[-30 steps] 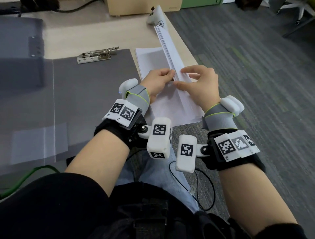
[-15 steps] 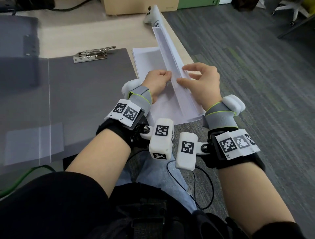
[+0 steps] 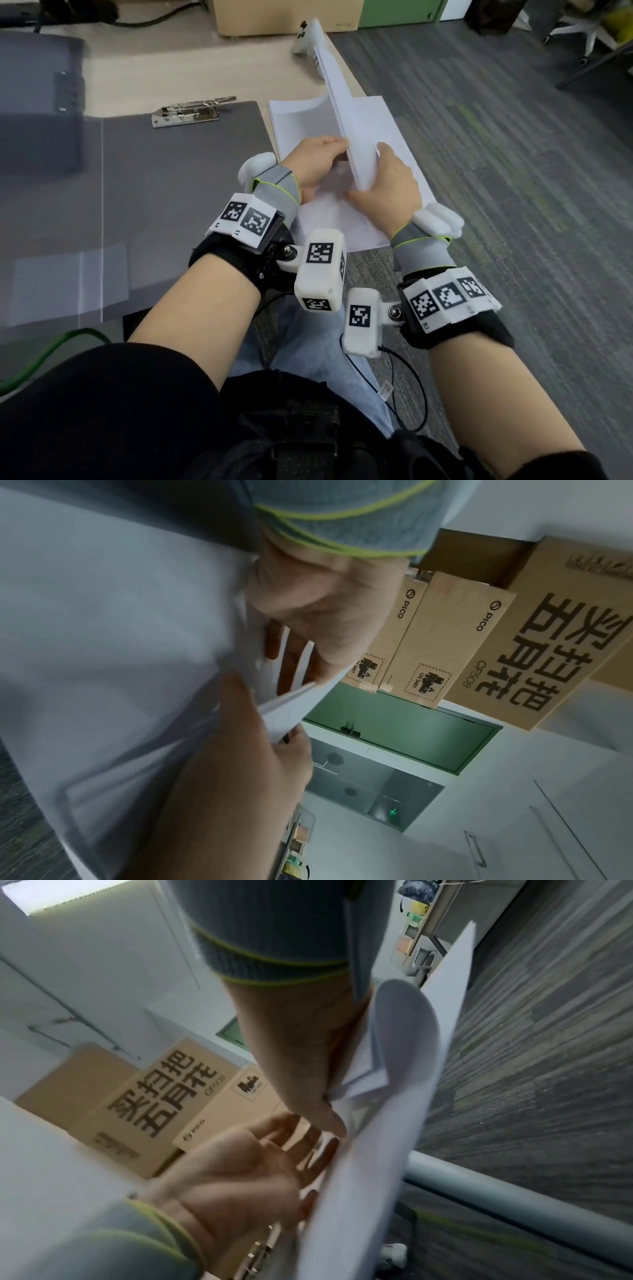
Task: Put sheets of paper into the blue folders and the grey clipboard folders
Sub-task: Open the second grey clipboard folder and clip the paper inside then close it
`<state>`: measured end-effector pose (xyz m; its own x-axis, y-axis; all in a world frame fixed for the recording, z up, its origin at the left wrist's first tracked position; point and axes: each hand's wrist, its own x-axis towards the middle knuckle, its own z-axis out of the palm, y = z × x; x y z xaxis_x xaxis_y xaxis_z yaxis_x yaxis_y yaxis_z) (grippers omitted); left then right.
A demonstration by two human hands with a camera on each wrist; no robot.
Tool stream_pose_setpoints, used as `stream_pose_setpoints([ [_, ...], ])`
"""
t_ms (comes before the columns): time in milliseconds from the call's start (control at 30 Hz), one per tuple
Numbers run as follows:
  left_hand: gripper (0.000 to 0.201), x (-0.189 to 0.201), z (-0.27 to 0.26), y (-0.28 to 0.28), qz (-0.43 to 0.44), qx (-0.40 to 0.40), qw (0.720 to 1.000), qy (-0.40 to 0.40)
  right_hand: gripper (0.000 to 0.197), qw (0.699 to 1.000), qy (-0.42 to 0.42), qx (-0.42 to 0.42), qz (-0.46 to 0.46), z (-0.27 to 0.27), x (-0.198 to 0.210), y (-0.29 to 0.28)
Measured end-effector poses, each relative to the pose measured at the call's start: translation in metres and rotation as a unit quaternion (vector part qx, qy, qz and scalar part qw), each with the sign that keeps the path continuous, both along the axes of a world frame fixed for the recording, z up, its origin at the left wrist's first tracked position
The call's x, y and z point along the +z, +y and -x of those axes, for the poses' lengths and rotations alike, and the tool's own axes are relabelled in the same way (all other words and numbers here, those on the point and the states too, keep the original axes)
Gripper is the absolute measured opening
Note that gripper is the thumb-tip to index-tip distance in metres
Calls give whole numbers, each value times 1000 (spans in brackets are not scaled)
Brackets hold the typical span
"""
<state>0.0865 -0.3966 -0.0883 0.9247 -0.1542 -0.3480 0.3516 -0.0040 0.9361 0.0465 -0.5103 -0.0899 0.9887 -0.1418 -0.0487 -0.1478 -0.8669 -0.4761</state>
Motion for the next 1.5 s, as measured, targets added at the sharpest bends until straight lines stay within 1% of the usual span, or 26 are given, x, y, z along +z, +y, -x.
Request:
stream_pose_setpoints([
  [100, 30, 7, 1, 5, 3, -7, 1000, 19, 51, 999, -12, -31, 14, 0, 0, -1],
  [200, 30, 12, 4, 13, 38, 3, 999, 31, 35, 996, -39, -85, 16, 3, 9, -7],
  [267, 24, 17, 8, 18, 42, 11, 999, 28, 34, 992, -73, -106, 10, 8, 18, -8],
  [333, 13, 22, 9, 23, 38, 63, 997, 3, 36, 986, -120, -119, -6, 12, 31, -5],
  [367, 12, 23, 9, 28, 22, 100, 995, -21, 38, 981, -146, -129, -17, 14, 39, -2],
  [433, 29, 25, 6, 37, -21, 151, 986, -67, 43, 968, -204, -143, -44, 18, 51, 3],
  [467, 38, 26, 6, 44, -37, 163, 983, -81, 45, 960, -235, -140, -59, 20, 54, 8],
  [500, 41, 28, 6, 49, -47, 167, 981, -89, 47, 952, -266, -132, -76, 21, 57, 11],
  [533, 37, 32, 8, 53, -45, 168, 980, -94, 49, 942, -298, -123, -95, 20, 58, 15],
  [600, 15, 43, 13, 68, -12, 189, 974, -122, 49, 917, -358, -108, -141, 17, 59, 28],
  [633, 8, 49, 16, 77, 11, 209, 966, -149, 47, 900, -389, -93, -174, 16, 60, 34],
  [700, 17, 58, 22, 99, 47, 246, 947, -202, 38, 872, -419, -39, -250, 13, 56, 46],
  [733, 21, 63, 24, 111, 58, 259, 938, -223, 31, 864, -418, -15, -279, 11, 54, 50],
  [800, 19, 69, 32, 137, 62, 274, 926, -254, 19, 863, -377, 22, -334, 8, 52, 63],
  [833, 16, 72, 35, 146, 52, 278, 923, -261, 22, 866, -348, 34, -358, 7, 53, 67],
  [867, 14, 75, 40, 153, 41, 280, 923, -262, 23, 867, -317, 46, -381, 5, 52, 71],
  [933, 13, 76, 46, 168, 29, 285, 923, -258, 14, 865, -242, 63, -436, 2, 50, 80],
  [1000, 11, 75, 53, 178, 23, 284, 925, -250, 8, 844, -169, 67, -505, 3, 47, 87],
  [1067, 15, 73, 56, 181, 13, 276, 931, -237, 19, 830, -126, 58, -541, 5, 45, 88],
  [1133, 15, 72, 60, 180, -1, 269, 936, -228, 20, 824, -115, 59, -552, 5, 45, 89],
  [1267, 8, 81, 64, 179, 1, 274, 930, -244, 13, 799, -132, 64, -583, 4, 54, 100],
  [1300, 13, 83, 66, 179, 2, 274, 928, -254, 13, 797, -135, 63, -585, 4, 55, 104],
  [1333, 22, 84, 68, 180, 7, 274, 926, -259, 14, 797, -137, 61, -585, 3, 53, 106],
  [1400, 39, 80, 70, 180, 9, 299, 922, -245, 15, 802, -127, 59, -580, 4, 47, 111],
  [1500, 45, 67, 72, 180, -22, 349, 907, -234, 9, 804, -111, 53, -581, 6, 43, 118],
])
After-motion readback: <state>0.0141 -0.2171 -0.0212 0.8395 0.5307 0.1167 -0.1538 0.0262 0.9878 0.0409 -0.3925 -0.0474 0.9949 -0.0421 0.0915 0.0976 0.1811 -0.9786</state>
